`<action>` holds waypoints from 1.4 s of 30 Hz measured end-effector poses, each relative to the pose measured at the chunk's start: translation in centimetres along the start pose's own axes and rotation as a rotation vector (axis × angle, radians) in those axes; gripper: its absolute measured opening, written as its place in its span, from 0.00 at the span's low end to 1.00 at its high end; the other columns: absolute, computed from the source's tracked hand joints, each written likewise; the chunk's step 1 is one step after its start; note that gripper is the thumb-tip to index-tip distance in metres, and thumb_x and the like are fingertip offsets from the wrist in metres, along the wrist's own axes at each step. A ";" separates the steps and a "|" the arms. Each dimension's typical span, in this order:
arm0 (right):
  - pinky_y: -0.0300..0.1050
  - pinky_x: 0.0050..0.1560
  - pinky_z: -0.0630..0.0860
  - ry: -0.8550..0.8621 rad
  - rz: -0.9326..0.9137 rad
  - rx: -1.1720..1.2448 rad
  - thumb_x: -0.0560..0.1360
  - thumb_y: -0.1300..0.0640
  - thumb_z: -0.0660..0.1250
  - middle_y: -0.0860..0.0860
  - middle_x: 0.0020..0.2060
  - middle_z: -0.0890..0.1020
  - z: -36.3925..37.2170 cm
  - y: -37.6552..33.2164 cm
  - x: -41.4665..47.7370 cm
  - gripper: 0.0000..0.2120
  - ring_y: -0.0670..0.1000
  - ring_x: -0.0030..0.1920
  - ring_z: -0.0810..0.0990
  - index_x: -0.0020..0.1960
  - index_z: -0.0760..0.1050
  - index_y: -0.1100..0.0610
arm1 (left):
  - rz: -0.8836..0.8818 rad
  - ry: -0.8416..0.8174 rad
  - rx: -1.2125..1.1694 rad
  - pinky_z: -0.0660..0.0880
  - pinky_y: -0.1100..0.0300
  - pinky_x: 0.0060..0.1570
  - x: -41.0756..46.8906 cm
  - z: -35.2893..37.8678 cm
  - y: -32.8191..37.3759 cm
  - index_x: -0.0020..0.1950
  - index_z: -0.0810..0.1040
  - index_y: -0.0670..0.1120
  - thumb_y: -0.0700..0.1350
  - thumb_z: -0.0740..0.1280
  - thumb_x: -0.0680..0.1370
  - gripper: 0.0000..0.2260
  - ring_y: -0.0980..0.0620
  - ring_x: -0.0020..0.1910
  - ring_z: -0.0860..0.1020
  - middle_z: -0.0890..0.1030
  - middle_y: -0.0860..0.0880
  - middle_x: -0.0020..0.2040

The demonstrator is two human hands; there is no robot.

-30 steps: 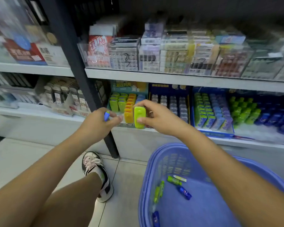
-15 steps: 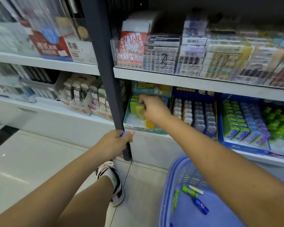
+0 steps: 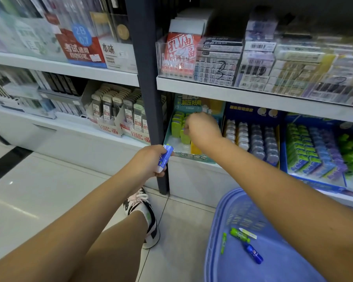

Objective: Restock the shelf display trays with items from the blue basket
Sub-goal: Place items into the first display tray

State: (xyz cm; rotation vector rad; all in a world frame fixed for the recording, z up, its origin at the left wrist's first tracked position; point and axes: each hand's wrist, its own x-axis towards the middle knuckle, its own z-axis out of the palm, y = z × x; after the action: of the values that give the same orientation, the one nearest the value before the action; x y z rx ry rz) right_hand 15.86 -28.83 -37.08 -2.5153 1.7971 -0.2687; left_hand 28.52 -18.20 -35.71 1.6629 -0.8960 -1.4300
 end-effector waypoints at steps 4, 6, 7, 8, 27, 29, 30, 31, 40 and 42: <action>0.47 0.44 0.69 0.028 -0.108 -0.193 0.70 0.70 0.64 0.62 0.51 0.77 0.4 -0.9 -0.8 0.11 0.61 0.57 0.75 0.52 0.77 0.69 | 0.028 -0.065 -0.064 0.79 0.60 0.37 0.2 -0.3 -0.1 0.59 0.73 0.35 0.35 0.57 0.80 0.11 0.48 0.36 0.74 0.74 0.39 0.42; 0.49 0.48 0.71 0.005 -0.135 -0.225 0.71 0.70 0.63 0.62 0.53 0.77 0.4 -0.5 -1.1 0.11 0.61 0.59 0.72 0.52 0.77 0.69 | 0.079 -0.117 -0.006 0.80 0.63 0.41 0.1 -0.7 -0.4 0.59 0.75 0.37 0.33 0.59 0.78 0.11 0.47 0.39 0.76 0.76 0.39 0.46; 0.51 0.51 0.71 -0.004 -0.141 -0.229 0.72 0.68 0.63 0.62 0.53 0.77 0.2 -0.1 -1.0 0.09 0.61 0.60 0.70 0.51 0.77 0.69 | 0.100 -0.128 0.032 0.80 0.63 0.43 0.1 -0.9 -0.5 0.58 0.76 0.38 0.32 0.61 0.78 0.10 0.47 0.41 0.77 0.77 0.40 0.47; 0.52 0.54 0.70 -0.011 -0.144 -0.231 0.74 0.66 0.64 0.62 0.54 0.76 0.0 0.1 -0.9 0.09 0.61 0.61 0.69 0.51 0.77 0.68 | 0.111 -0.135 0.063 0.79 0.62 0.47 0.0 -1.0 -0.6 0.58 0.76 0.39 0.32 0.62 0.77 0.11 0.48 0.43 0.78 0.78 0.41 0.48; 0.32 0.40 0.77 0.253 0.133 1.157 0.71 0.63 0.71 0.44 0.38 0.82 -5.2 10.6 -16.8 0.08 0.40 0.38 0.80 0.46 0.79 0.51 | 0.428 -0.359 0.294 0.79 0.61 0.39 -2.7 12.5 1.3 0.43 0.75 0.43 0.34 0.70 0.73 0.07 0.52 0.35 0.77 0.76 0.46 0.37; 0.31 0.38 0.75 0.298 0.193 1.138 0.70 0.65 0.72 0.46 0.38 0.83 -5.4 12.9 -18.0 0.09 0.41 0.36 0.80 0.45 0.79 0.52 | 0.500 -0.379 0.325 0.78 0.61 0.42 -2.7 15.0 0.9 0.44 0.76 0.44 0.36 0.70 0.74 0.05 0.53 0.36 0.77 0.78 0.47 0.39; 0.31 0.38 0.76 0.338 0.227 1.113 0.70 0.65 0.72 0.47 0.38 0.83 -5.4 14.0 -18.5 0.09 0.41 0.36 0.80 0.44 0.79 0.51 | 0.548 -0.383 0.380 0.77 0.63 0.43 -2.7 16.1 0.6 0.47 0.77 0.44 0.38 0.69 0.75 0.04 0.54 0.38 0.78 0.80 0.47 0.41; 0.32 0.38 0.76 0.391 0.264 1.083 0.70 0.65 0.72 0.47 0.37 0.83 -5.4 15.2 -18.8 0.10 0.42 0.36 0.80 0.43 0.79 0.50 | 0.600 -0.379 0.483 0.75 0.65 0.46 -2.6 17.0 0.2 0.53 0.77 0.44 0.40 0.68 0.76 0.06 0.55 0.42 0.79 0.81 0.47 0.46; 0.37 0.44 0.78 0.460 0.388 0.685 0.69 0.62 0.74 0.49 0.38 0.81 -2.6 22.4 -19.1 0.08 0.48 0.40 0.81 0.47 0.80 0.57 | 0.866 -0.463 1.362 0.60 0.60 0.68 -0.5 21.1 -2.2 0.76 0.57 0.45 0.45 0.62 0.79 0.26 0.49 0.73 0.63 0.63 0.46 0.75; 0.34 0.42 0.78 0.444 0.379 0.705 0.68 0.62 0.75 0.47 0.36 0.81 -2.1 22.5 -18.8 0.07 0.46 0.39 0.81 0.46 0.81 0.57 | 0.880 -0.481 1.397 0.58 0.60 0.70 -0.3 21.5 -2.5 0.77 0.55 0.45 0.45 0.61 0.80 0.28 0.50 0.74 0.60 0.60 0.47 0.76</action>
State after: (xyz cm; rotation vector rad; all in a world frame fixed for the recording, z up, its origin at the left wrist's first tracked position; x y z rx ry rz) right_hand -11.42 -18.40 -40.23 -1.6797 1.8111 -1.2540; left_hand 7.24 -18.93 -39.71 1.2720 -2.8643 -0.4453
